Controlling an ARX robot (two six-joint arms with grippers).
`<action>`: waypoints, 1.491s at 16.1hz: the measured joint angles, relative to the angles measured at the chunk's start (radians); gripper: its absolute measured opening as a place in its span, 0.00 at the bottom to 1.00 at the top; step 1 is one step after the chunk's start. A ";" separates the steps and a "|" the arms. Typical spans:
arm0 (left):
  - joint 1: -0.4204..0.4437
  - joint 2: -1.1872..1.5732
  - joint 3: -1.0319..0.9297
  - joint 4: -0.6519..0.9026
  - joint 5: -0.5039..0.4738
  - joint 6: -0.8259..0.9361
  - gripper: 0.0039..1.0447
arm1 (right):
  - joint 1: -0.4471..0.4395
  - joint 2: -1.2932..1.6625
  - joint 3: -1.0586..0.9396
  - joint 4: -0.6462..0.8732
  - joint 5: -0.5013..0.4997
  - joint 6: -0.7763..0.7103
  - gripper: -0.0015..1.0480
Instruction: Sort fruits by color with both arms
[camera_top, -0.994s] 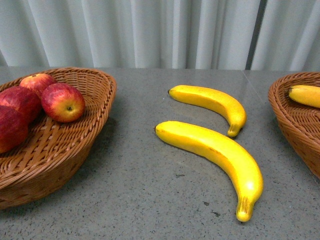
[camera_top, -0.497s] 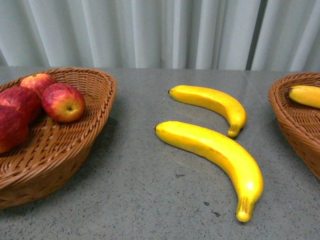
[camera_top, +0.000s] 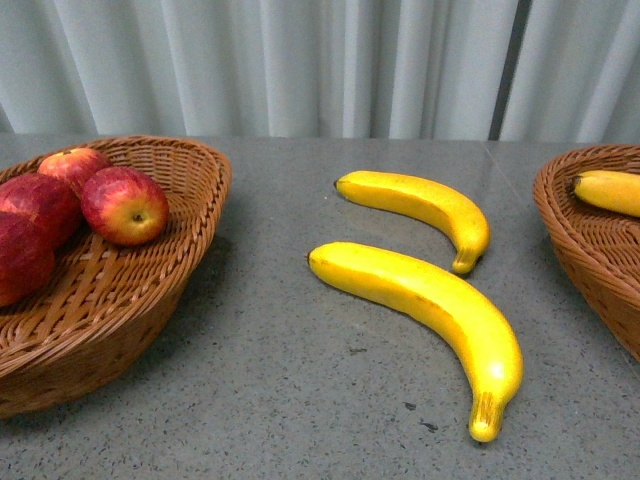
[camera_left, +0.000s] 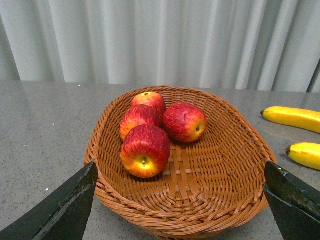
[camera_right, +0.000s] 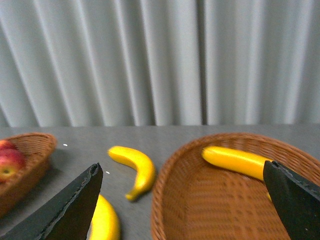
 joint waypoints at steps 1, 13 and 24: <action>0.000 0.000 0.000 0.000 0.000 0.000 0.94 | 0.071 0.208 0.070 0.168 -0.002 0.010 0.94; 0.000 0.000 0.000 0.000 0.001 0.000 0.94 | 0.533 1.426 0.892 -0.166 0.063 -0.277 0.94; 0.000 0.000 0.000 0.000 0.000 0.000 0.94 | 0.489 1.573 0.941 -0.204 0.142 -0.389 0.94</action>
